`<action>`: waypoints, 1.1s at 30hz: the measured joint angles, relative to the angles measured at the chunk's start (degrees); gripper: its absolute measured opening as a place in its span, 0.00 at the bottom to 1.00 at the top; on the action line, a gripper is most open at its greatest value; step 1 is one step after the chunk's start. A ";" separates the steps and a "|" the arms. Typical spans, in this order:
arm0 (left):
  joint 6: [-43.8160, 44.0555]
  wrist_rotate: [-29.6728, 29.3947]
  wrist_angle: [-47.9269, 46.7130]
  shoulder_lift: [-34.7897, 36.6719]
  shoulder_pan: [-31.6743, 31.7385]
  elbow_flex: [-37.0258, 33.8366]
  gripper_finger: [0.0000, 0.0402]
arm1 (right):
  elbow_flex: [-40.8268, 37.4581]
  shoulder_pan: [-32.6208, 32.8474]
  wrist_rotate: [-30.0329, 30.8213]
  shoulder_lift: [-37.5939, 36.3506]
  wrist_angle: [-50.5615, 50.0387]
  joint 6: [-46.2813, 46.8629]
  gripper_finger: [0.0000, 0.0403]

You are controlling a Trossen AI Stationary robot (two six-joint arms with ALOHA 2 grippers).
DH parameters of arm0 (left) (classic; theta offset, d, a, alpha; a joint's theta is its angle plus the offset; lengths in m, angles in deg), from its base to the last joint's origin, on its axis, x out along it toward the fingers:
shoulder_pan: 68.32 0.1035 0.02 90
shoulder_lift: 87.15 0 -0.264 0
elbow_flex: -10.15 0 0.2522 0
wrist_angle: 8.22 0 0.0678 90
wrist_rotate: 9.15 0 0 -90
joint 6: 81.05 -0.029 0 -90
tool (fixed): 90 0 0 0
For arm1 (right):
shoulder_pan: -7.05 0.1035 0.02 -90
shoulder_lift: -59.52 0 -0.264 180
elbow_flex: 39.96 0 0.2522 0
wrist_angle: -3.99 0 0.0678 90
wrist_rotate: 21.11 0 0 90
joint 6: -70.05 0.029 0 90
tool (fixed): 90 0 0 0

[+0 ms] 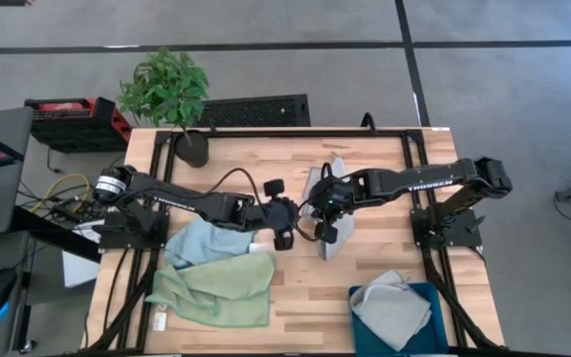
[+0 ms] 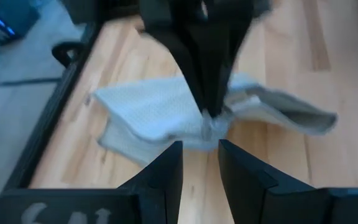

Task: Fold microfiber towels
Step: Fold the gray microfiber towel

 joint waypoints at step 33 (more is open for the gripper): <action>-11.46 2.34 0.51 -4.52 0.75 0.63 0.24 | 0.00 -0.04 -0.55 0.00 1.09 0.48 0.01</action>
